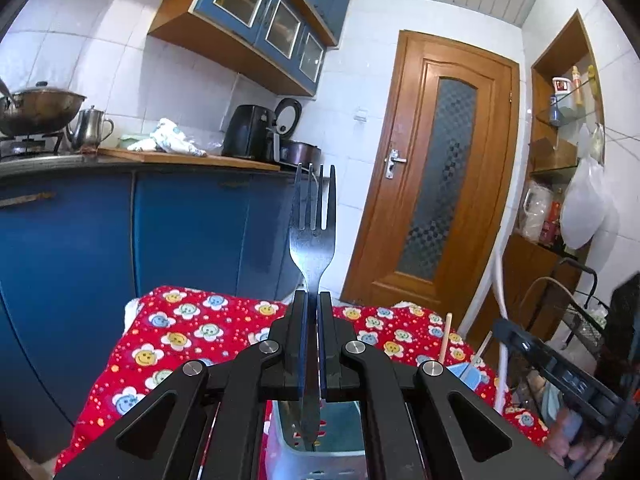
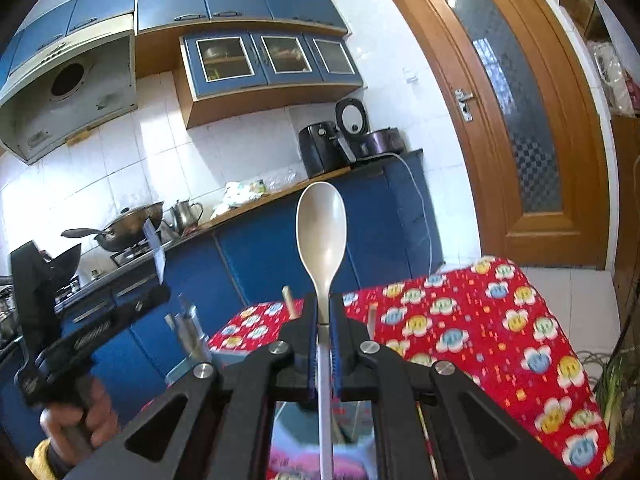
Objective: Organize utensils
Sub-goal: 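Carry the silver fork and white spoon into the blue caddy and open both tools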
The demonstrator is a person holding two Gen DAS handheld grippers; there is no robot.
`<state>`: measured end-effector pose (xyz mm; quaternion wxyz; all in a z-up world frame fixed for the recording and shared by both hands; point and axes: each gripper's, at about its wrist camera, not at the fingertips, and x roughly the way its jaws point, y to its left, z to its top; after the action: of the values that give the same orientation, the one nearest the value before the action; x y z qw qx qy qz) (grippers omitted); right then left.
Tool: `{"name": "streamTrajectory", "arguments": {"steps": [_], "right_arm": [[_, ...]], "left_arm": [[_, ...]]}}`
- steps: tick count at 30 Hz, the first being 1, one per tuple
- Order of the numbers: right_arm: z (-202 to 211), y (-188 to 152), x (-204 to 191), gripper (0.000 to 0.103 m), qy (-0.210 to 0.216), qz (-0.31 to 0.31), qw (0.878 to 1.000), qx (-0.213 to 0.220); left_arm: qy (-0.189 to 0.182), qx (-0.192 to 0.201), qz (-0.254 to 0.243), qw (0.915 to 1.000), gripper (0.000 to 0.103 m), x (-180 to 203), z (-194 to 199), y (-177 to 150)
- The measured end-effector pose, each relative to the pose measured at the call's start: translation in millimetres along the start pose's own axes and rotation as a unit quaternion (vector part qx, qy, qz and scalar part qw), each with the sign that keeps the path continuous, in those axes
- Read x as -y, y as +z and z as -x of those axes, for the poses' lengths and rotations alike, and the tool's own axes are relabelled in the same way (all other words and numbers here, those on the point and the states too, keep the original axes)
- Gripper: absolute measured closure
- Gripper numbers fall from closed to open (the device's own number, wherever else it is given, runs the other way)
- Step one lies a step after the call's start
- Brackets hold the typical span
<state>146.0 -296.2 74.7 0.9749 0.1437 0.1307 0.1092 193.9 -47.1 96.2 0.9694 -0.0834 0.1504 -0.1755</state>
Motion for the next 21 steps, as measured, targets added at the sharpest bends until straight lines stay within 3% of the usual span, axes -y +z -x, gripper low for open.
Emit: {"name": "streamTrajectory", "arguments": {"steps": [5,13,16,21], "right_arm": [[-17,-6,-4,0.096,-0.017,0.032,0.999,0.012],[-24,-22,-1,0.094,-0.029,0.035,0.999,-0.021],[-21,-23,3,0.085,-0.022,0.022,0.999,-0.021],[-16,-22,2,0.081,-0.014,0.017,1.0,-0.016]], "left_arm": [[-0.002,-0.015,0.003,0.9999,0.099,-5,-8,-9],[-0.003,-0.042,0.01,0.9991,0.099,-6,-19,-20],[-0.001,-0.051,0.011,0.9986,0.091,-5,-21,-22],[-0.004,-0.055,0.006,0.9984,0.075,0,-20,-22]]}}
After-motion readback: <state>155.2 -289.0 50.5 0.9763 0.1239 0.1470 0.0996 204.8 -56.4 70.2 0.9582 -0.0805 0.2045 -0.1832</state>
